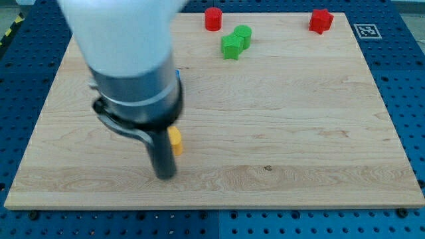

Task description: Push the yellow heart to the left center

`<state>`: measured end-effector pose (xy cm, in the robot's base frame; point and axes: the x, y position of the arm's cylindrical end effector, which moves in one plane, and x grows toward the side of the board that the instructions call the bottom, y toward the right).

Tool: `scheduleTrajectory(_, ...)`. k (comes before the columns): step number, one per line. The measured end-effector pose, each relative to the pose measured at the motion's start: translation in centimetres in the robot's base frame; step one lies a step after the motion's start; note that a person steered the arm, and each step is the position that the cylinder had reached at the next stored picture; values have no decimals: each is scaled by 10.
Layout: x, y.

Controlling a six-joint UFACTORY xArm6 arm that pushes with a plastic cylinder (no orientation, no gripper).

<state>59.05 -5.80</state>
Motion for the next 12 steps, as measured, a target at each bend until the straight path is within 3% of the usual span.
scheduleTrajectory(1,1,40)
scheduleTrajectory(5,-67,-55)
scheduleTrajectory(7,-62,-30)
scheduleTrajectory(10,-96,-53)
scheduleTrajectory(12,-101,-32)
